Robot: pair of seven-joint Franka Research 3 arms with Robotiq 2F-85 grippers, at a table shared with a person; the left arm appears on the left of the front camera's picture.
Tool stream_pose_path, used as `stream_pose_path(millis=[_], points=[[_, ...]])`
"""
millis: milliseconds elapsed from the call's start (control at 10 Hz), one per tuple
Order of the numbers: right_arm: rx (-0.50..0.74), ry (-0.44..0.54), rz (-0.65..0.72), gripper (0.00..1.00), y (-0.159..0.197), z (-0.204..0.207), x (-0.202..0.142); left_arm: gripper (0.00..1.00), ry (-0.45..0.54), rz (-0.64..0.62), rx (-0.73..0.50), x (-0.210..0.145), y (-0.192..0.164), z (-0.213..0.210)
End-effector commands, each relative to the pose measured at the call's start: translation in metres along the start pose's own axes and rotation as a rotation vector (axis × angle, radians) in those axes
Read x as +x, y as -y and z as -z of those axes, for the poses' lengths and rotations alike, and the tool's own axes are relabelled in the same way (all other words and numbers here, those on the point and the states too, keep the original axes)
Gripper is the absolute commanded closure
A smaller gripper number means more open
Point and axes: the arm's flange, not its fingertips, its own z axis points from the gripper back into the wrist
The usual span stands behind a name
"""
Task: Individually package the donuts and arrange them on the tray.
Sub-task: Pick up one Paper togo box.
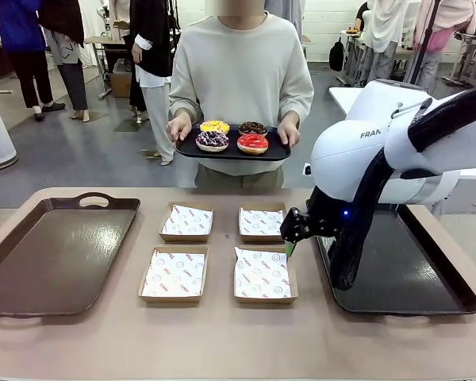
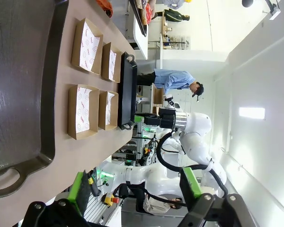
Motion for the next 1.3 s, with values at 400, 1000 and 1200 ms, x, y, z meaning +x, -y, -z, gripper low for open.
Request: stream_pose_path(millis=[400,1000,1200], points=[[-0.002,0.001,-0.006,0.00,0.000,-0.003,0.000,0.00,0.005,-0.005,-0.012,0.000,0.002,-0.002],[-0.066,0.002,0.066,0.00,-0.023,0.017,0.004,0.00,0.005,-0.005,-0.012,0.000,0.002,-0.002],[-0.148,0.009,0.090,0.00,-0.041,0.034,0.011,0.00,0.005,-0.005,-0.012,0.000,0.002,-0.002]])
